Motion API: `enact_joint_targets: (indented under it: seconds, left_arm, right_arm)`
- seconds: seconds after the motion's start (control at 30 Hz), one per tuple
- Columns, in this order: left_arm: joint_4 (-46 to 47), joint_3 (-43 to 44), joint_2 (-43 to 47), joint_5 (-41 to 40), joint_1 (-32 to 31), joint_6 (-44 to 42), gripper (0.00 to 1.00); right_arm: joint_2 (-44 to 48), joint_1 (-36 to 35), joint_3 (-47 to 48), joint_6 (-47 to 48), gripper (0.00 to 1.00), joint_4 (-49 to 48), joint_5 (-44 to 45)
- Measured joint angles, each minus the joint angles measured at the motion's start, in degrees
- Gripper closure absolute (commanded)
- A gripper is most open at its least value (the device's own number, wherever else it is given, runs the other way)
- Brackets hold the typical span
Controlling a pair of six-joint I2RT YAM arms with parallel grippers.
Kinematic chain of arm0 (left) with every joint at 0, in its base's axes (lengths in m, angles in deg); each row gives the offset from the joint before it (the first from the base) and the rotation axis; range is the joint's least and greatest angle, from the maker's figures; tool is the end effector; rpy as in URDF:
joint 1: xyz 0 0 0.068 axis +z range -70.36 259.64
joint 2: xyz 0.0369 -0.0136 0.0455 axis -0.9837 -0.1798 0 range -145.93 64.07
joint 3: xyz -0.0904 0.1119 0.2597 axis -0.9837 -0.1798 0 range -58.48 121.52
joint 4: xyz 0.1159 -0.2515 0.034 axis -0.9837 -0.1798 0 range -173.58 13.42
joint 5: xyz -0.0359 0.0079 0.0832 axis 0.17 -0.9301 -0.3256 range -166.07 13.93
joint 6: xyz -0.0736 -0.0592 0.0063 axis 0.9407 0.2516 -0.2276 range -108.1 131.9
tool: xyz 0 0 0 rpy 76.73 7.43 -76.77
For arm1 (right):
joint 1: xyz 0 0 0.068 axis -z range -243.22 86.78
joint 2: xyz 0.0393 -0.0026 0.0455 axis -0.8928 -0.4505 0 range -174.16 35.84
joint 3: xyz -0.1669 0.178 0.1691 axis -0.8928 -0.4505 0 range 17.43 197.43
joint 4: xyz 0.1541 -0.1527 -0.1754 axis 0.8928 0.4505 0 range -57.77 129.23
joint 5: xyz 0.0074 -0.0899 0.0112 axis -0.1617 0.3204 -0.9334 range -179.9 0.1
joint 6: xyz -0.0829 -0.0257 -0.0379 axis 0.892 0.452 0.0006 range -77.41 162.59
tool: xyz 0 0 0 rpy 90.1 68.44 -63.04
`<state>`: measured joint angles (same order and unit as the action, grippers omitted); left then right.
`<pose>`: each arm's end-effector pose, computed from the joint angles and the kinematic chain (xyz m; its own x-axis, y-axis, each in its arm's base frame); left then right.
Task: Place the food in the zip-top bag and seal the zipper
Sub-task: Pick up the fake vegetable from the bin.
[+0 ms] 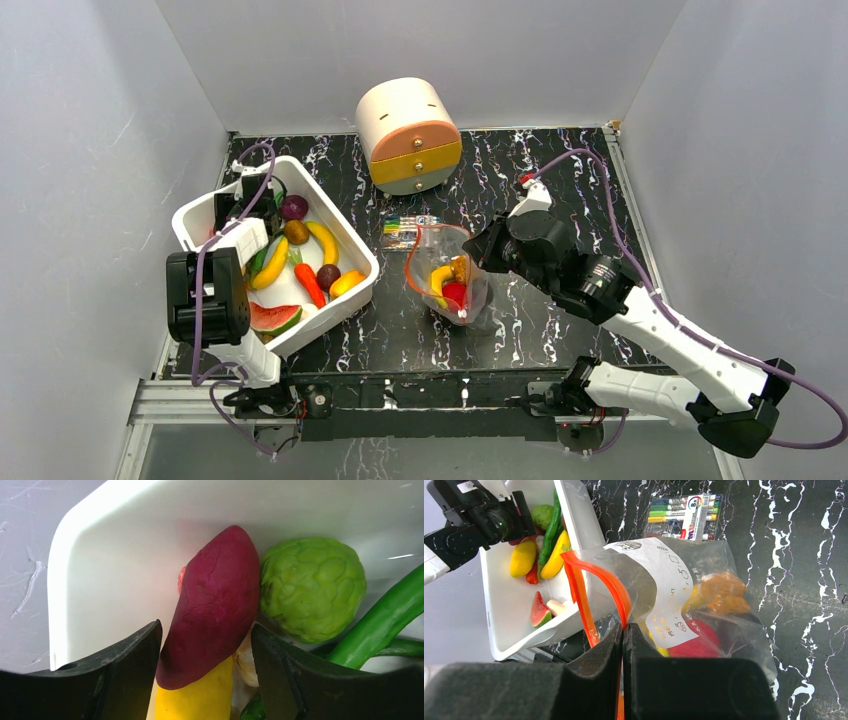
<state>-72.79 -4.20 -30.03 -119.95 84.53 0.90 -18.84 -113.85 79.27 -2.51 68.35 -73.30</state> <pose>0.3848 0.0924 0.1990 -0.6935 0.0787 -0.7161 -0.4968 0.6676 0.5545 0.1735 0.1728 0.3659 -0.6292 0.3034 -0.7156 -0.1934 0.8306 0.5222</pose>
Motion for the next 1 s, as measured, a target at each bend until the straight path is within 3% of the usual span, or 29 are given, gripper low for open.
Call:
enact_joint_targets:
  seconds: [0.13, 0.6, 1.0]
  left_arm:
    - [-1.1, 0.0, -0.3, 0.5, 0.3, 0.7, 0.49]
    - [-10.1, 3.4, 1.2, 4.9, 0.2, 7.3, 0.62]
    - [-18.2, 4.5, 16.5, 15.5, 0.2, 17.1, 0.63]
  right_arm:
    - [0.6, 0.0, 0.0, 0.0, 1.00, 0.1, 0.0]
    - [1.5, 0.0, 0.0, -0.3, 1.00, 0.1, 0.0]
    - [1.5, 0.0, -0.5, -0.9, 1.00, 0.1, 0.0]
